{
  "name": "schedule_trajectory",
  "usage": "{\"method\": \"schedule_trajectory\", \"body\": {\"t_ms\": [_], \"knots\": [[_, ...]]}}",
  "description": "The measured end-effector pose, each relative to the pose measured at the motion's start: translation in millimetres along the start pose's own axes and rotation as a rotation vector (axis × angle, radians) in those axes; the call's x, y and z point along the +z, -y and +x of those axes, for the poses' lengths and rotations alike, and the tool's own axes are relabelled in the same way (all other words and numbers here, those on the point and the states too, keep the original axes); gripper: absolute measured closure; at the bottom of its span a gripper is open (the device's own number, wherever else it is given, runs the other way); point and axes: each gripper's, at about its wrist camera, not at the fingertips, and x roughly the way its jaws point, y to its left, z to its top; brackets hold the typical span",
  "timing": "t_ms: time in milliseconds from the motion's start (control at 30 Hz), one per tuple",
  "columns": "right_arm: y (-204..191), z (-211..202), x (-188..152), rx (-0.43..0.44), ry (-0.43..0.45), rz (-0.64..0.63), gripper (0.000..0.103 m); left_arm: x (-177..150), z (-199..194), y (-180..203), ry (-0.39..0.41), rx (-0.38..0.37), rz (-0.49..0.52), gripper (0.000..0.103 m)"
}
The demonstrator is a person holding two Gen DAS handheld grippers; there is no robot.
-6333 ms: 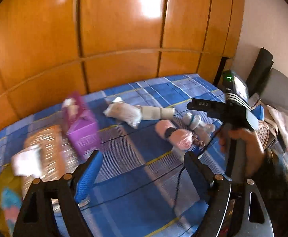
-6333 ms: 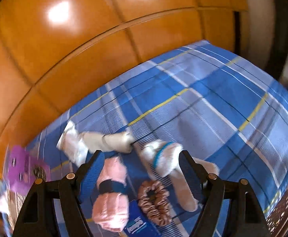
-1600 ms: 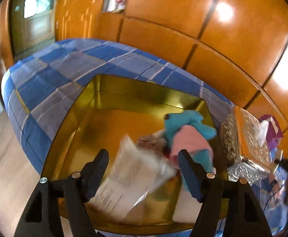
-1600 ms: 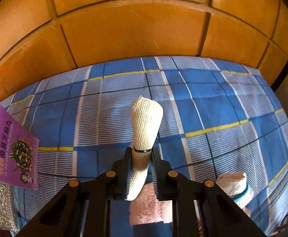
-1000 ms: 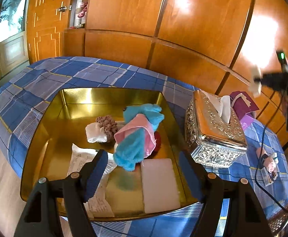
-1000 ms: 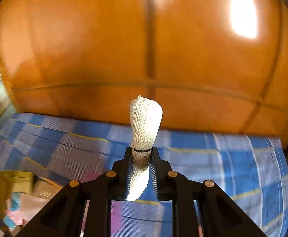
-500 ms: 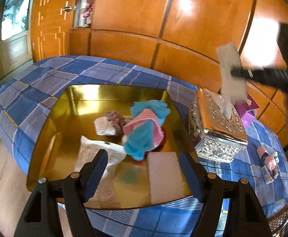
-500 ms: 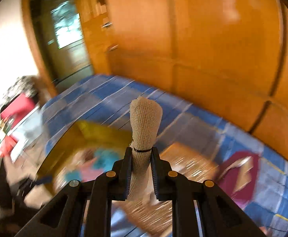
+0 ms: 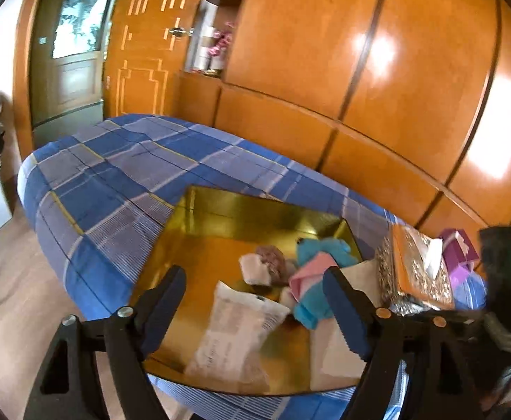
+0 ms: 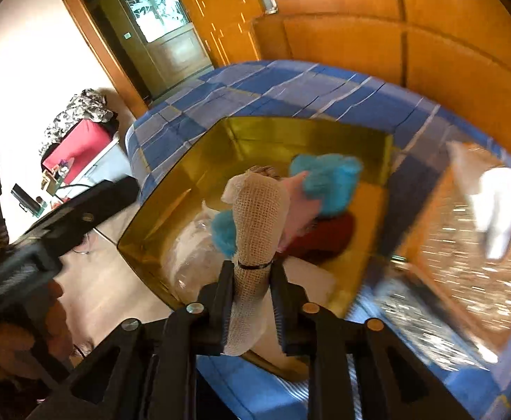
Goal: Organize soft objects
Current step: 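Carry the cream knit sock into the gold tray and release it with the right gripper, then move both grippers back toward the pink towel roll and brown scrunchie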
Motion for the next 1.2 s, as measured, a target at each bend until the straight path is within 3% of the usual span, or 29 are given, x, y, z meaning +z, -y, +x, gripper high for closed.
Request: {"method": "schedule_trajectory", "body": {"t_ms": [33, 200, 667, 967, 1200], "knots": [[1.7, 4.1, 0.2, 0.013, -0.007, 0.027, 0.062, 1.1, -0.6, -2.2, 0.002, 0.005, -0.005, 0.021], [9.5, -3.3, -11.0, 0.008, -0.003, 0.074, 0.044, -0.2, 0.4, 0.1, -0.009, -0.005, 0.007, 0.021], [35.1, -78.5, -50.8, -0.103, 0.145, 0.110, 0.044, -25.4, -0.4, 54.7, -0.058, -0.091, 0.177, 0.021], [60.8, -105.6, -70.6, -0.183, 0.207, 0.181, 0.044, -38.1, -1.2, 79.4, -0.080, -0.117, 0.262, 0.020], [83.8, -126.8, -86.6, -0.297, 0.259, 0.238, 0.044, -43.8, -4.4, 97.3, -0.082, -0.143, 0.326, 0.020]]}}
